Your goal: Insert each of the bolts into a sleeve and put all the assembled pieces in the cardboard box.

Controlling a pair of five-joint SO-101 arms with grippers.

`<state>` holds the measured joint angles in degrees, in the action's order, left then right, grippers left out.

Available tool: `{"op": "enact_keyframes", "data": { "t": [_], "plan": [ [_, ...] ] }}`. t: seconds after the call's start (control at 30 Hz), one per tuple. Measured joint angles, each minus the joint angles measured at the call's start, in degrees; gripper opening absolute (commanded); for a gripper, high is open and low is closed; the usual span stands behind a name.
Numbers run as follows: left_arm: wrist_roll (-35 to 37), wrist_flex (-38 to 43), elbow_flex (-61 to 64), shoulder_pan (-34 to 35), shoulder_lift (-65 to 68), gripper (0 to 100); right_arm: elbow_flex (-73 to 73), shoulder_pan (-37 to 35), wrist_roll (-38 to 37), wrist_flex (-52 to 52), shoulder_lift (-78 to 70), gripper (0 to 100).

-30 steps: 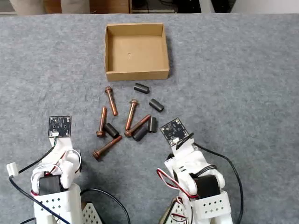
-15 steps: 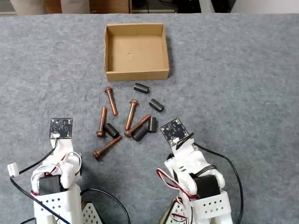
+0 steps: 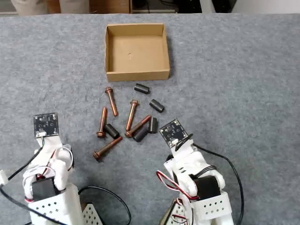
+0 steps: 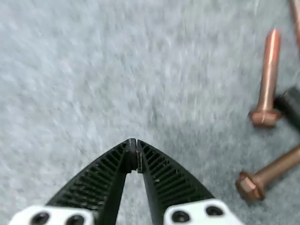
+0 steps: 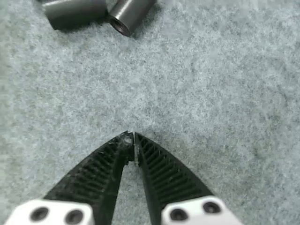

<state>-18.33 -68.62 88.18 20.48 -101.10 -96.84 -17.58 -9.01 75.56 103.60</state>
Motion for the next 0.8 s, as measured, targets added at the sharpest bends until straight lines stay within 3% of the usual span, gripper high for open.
{"op": "enact_keyframes", "data": {
  "t": [0.27, 0.43, 0.57, 0.67, 0.8],
  "plan": [
    [1.3, 0.0, -17.1, 0.4, 9.9, 2, 0.0, -0.4, 0.0, 0.0, 0.0, 0.2],
    [5.2, -6.6, -34.3, -0.4, 32.1, 2, 0.0, -0.2, 0.0, -3.8, 0.0, 0.2],
    [9.4, -9.2, -46.1, -2.7, 52.8, 2, 0.0, 6.9, 0.0, -8.9, 0.0, 0.2],
    [13.8, -9.7, -54.3, -5.7, 64.8, 2, 0.0, 11.0, 0.0, -12.9, 0.0, 0.2],
    [17.6, -11.3, -63.6, -12.7, 76.0, 2, 2.8, 11.7, 0.0, -10.7, 0.0, 0.3]
  ]
}}
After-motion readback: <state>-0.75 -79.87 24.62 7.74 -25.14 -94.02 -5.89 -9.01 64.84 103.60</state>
